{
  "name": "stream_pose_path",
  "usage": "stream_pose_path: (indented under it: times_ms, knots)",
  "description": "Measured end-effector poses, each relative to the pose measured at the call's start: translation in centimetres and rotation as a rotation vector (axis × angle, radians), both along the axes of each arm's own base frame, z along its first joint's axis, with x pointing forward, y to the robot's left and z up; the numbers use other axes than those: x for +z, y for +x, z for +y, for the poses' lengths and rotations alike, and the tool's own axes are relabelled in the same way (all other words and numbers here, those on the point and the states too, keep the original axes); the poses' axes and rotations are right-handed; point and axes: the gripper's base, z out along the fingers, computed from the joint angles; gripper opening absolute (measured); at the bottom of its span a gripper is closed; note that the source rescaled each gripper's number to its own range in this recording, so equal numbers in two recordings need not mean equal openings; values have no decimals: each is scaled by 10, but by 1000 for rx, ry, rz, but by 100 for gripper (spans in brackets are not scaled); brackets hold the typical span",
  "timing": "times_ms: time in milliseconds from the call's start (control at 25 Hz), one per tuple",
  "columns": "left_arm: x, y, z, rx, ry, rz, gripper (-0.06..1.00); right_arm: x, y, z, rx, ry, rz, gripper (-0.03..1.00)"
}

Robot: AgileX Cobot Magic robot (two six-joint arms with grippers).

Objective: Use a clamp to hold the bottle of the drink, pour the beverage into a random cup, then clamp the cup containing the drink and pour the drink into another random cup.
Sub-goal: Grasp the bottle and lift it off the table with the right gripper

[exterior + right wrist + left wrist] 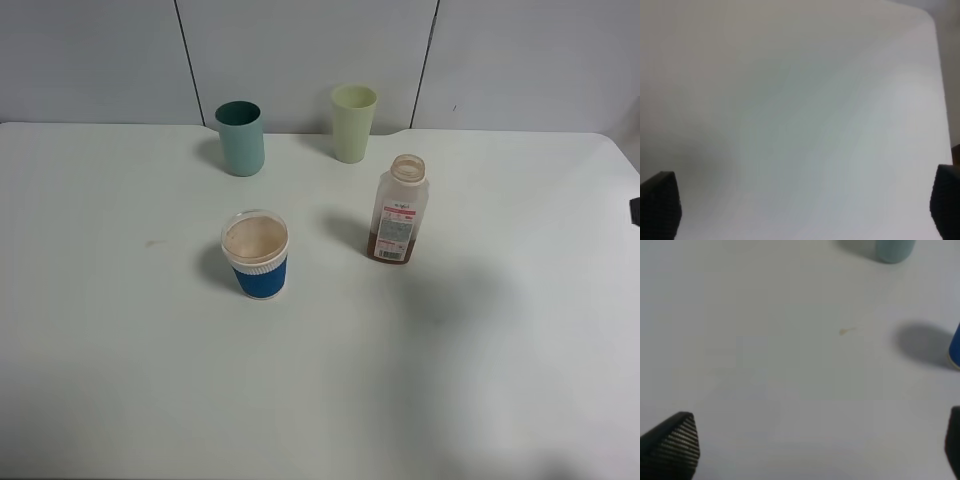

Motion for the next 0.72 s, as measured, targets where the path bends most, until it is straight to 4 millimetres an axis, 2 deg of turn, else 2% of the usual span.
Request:
stream_pose_path:
  times_ms: [400, 720]
  knots:
    - [0, 0, 0, 0, 0, 0, 100, -24, 33, 10, 164, -208, 179, 100]
    - [0, 0, 0, 0, 0, 0, 100, -30, 55, 16, 220, -250, 132, 100]
